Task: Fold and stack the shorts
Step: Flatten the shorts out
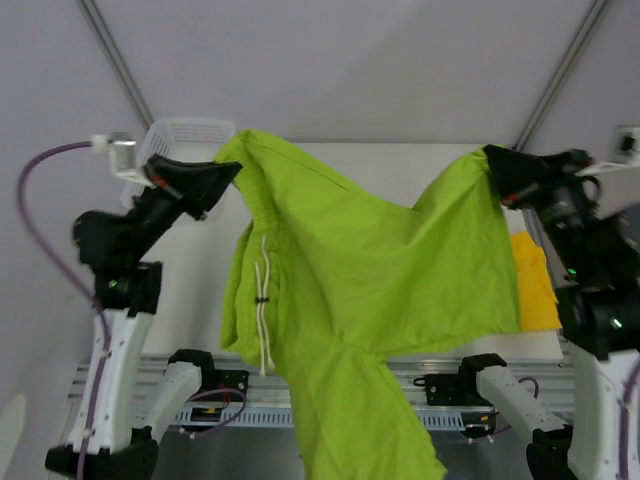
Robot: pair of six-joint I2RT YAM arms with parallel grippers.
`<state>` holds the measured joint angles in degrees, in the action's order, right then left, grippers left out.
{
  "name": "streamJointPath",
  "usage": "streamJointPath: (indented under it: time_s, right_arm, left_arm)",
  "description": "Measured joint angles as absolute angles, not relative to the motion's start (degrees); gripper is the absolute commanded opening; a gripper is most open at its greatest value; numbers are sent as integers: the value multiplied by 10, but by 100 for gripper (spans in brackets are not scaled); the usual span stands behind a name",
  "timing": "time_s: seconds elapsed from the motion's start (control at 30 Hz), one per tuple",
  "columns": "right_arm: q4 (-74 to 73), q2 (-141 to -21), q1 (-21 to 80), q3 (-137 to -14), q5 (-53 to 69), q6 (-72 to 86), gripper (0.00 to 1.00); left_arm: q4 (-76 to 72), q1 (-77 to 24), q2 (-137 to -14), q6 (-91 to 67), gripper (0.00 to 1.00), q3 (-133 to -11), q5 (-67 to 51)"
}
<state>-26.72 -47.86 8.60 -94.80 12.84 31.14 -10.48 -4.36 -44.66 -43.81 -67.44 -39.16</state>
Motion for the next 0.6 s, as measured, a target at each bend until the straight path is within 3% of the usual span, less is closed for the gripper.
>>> streamJointPath:
  time_s: [0.27,0.4,0.6]
  right_arm:
    - [-175,-517,84,-551,129,350,0]
    - [-87,-562,77,-474,123,368,0]
    - [43,-690,36,-466,121,378,0]
  left_arm:
    - [-207,-67,-599,-463,0,-360,-322]
    - [-286,-103,-735,-448,0,-352,-290]
    - [-312,-111,-882,-416,0,-426,-259]
